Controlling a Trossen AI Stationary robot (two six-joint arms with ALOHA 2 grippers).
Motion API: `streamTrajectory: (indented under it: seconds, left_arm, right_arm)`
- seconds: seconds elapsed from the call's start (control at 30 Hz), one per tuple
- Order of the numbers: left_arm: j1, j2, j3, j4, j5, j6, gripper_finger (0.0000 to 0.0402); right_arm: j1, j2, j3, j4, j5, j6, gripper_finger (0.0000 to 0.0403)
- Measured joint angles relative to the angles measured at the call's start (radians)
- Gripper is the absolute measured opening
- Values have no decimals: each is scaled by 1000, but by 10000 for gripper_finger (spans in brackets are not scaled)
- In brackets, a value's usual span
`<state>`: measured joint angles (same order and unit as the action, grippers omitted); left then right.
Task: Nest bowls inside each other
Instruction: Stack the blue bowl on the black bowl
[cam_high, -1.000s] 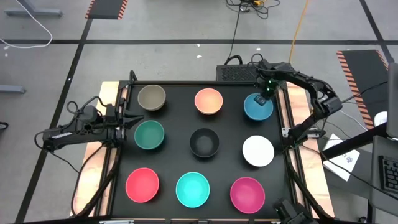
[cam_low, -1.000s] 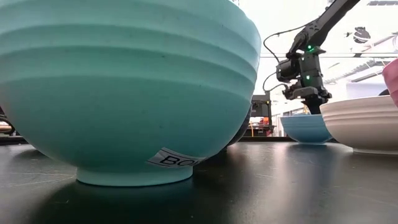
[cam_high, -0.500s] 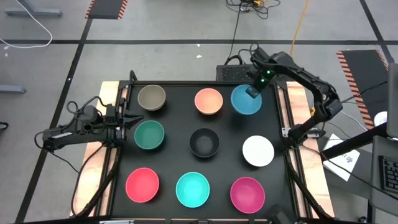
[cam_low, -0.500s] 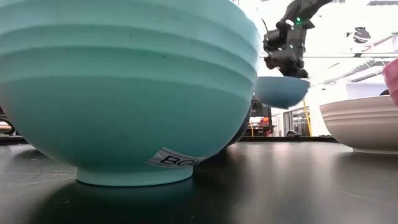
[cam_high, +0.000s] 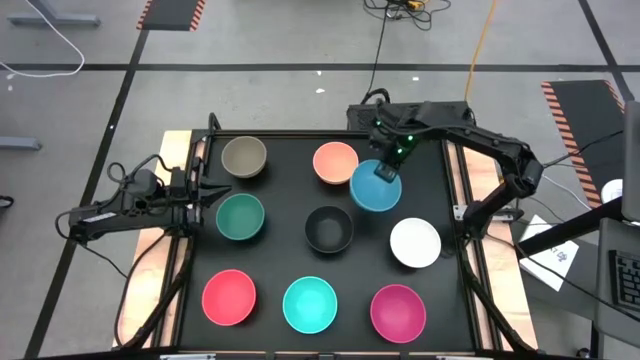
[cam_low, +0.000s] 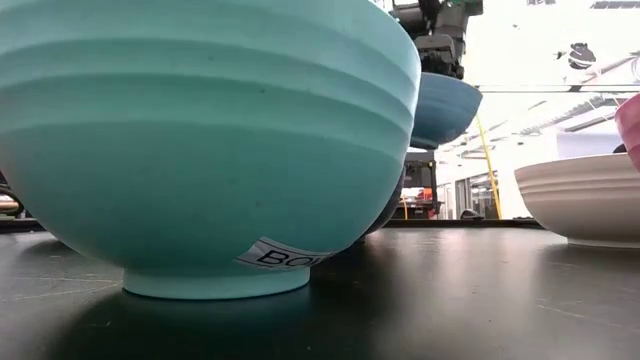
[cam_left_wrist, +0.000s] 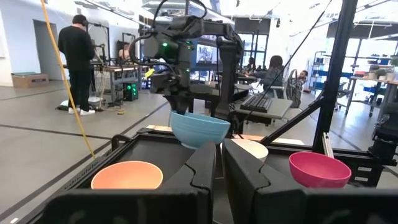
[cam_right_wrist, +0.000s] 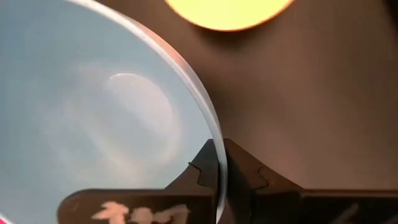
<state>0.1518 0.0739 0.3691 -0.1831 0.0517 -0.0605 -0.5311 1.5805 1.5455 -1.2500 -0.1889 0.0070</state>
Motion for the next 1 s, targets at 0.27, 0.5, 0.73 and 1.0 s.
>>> streamTrajectory:
  seconds: [0.27,0.5,0.73,1.0]
  left_arm:
    - [0,0,0,1,0,0,31]
    - [0,0,0,0,-1,0,31]
    - [0,0,0,0,-3,0,31]
    - [0,0,0,0,-3,5,31]
  right_arm:
    - [113,116,105,9,-3,37,0]
    - [151,221,167,11,-25,27,0]
    - [188,235,224,36,-77,44,0]
    - [231,235,253,56,-104,91,0]
